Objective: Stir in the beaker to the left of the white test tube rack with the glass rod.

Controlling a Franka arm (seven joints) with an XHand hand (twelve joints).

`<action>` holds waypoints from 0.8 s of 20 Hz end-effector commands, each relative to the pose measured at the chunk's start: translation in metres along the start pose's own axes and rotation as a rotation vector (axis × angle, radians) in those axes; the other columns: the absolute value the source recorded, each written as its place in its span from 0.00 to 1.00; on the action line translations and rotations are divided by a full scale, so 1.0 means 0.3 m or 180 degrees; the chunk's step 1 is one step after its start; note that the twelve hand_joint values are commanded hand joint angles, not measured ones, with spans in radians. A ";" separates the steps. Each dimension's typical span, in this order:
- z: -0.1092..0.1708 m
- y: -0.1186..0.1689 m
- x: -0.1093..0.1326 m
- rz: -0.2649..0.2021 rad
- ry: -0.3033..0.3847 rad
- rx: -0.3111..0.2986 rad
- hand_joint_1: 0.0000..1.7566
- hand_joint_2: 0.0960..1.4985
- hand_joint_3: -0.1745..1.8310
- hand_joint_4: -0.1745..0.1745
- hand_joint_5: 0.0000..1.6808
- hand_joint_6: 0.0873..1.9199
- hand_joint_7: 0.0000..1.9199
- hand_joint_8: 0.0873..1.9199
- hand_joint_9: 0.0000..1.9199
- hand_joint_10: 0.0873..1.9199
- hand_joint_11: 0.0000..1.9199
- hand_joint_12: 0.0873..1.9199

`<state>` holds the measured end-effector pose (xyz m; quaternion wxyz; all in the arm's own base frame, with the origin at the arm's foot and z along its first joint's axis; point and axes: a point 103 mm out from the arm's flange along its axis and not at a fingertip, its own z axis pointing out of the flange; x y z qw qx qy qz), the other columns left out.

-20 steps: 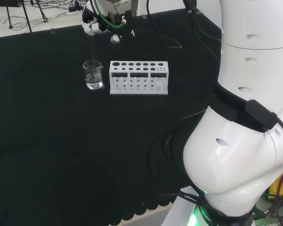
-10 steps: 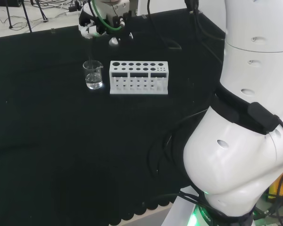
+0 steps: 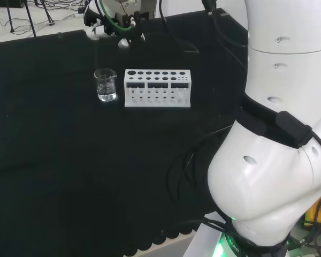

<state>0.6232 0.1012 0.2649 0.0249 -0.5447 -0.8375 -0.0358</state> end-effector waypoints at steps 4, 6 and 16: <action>-0.023 -0.071 -0.063 0.0081 -0.0047 -0.0014 0.73 0.77 0.00 0.00 0.62 0.31 0.55 0.63 0.84 0.51 0.85 0.40; -0.022 -0.081 -0.061 0.0073 -0.0039 -0.0016 0.73 0.77 0.00 0.00 0.62 0.31 0.55 0.63 0.84 0.51 0.85 0.40; -0.001 -0.113 -0.029 -0.0029 -0.0014 0.0025 0.73 0.77 0.00 0.00 0.62 0.31 0.55 0.63 0.84 0.51 0.85 0.40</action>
